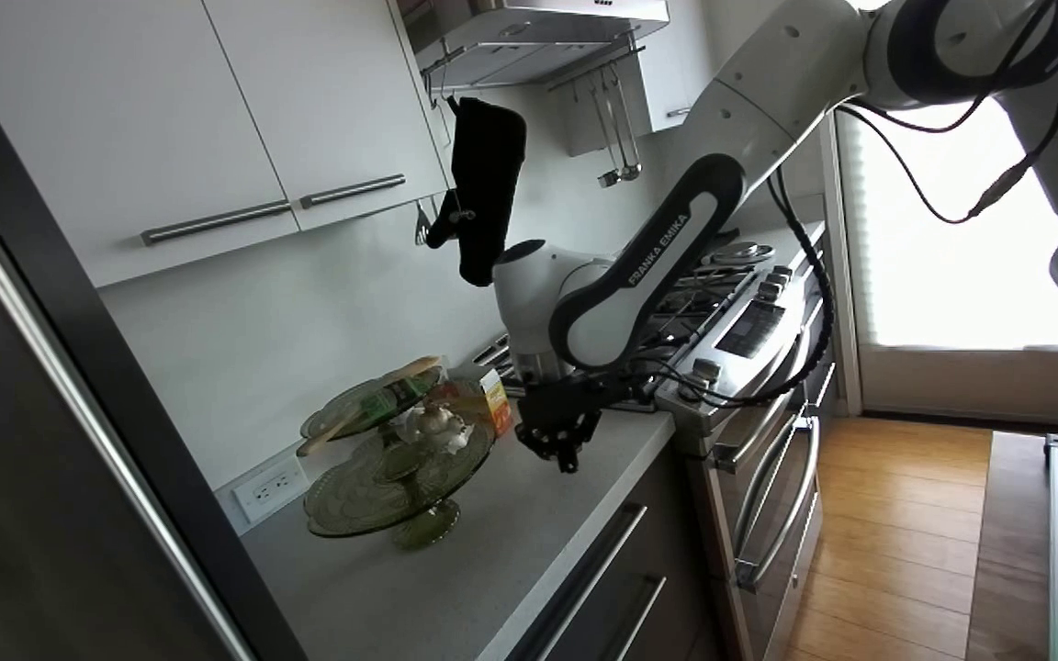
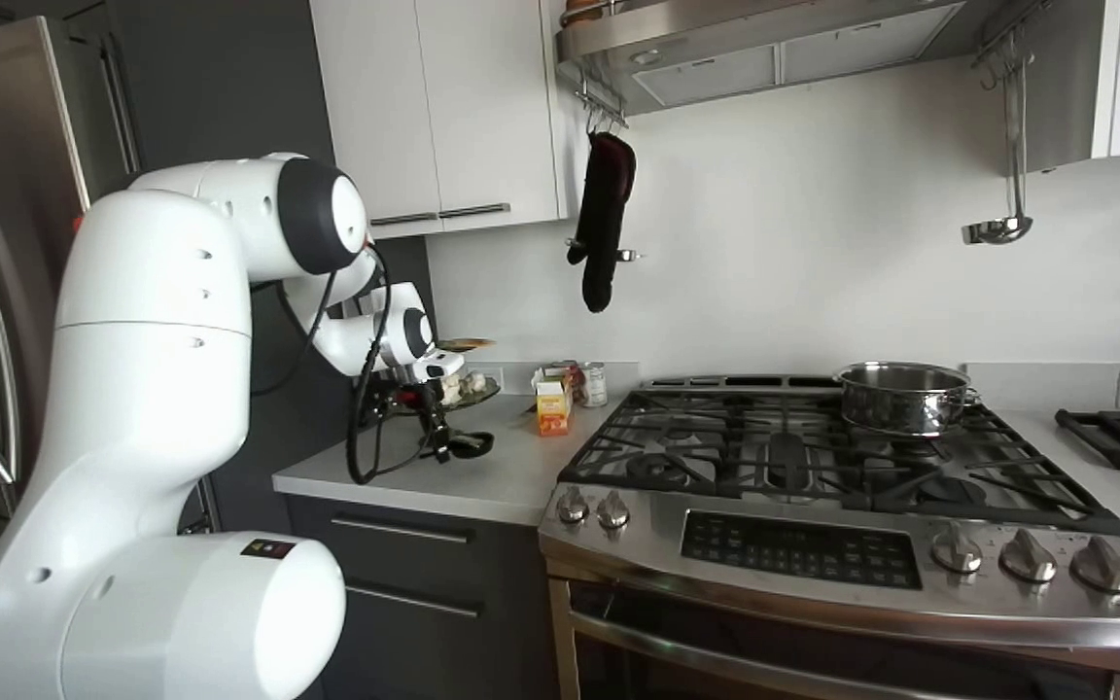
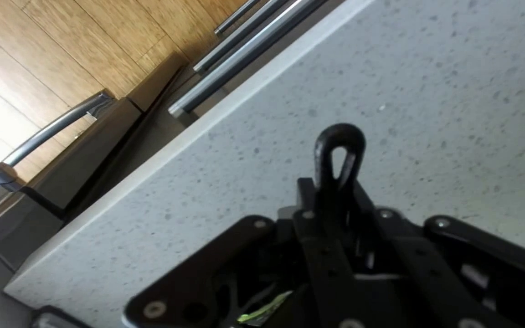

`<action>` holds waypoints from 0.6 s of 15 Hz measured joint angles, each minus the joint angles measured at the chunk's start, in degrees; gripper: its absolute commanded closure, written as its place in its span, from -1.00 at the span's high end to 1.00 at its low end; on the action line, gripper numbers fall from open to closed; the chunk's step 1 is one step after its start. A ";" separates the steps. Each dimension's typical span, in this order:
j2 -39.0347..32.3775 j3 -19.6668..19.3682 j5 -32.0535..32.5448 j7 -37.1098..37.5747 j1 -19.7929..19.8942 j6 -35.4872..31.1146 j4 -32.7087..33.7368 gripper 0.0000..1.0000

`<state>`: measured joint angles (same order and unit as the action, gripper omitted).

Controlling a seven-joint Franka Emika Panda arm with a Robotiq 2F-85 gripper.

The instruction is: Pick up the small black object from the kitchen counter and put it on the bottom left cooker on the hob of the stove

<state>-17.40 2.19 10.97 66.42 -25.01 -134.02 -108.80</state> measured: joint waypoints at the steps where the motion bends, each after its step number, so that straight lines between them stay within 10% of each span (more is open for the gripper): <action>1: 1.37 0.00 0.30 -0.23 1.01 0.00 -1.40 -0.91; 7: 8.83 -0.04 1.00 -5.86 8.03 0.01 -6.75 -0.91; 9: 10.28 0.00 1.00 -7.20 10.26 0.02 -7.44 -0.63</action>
<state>-7.12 2.18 11.97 59.23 -14.75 -134.00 -116.24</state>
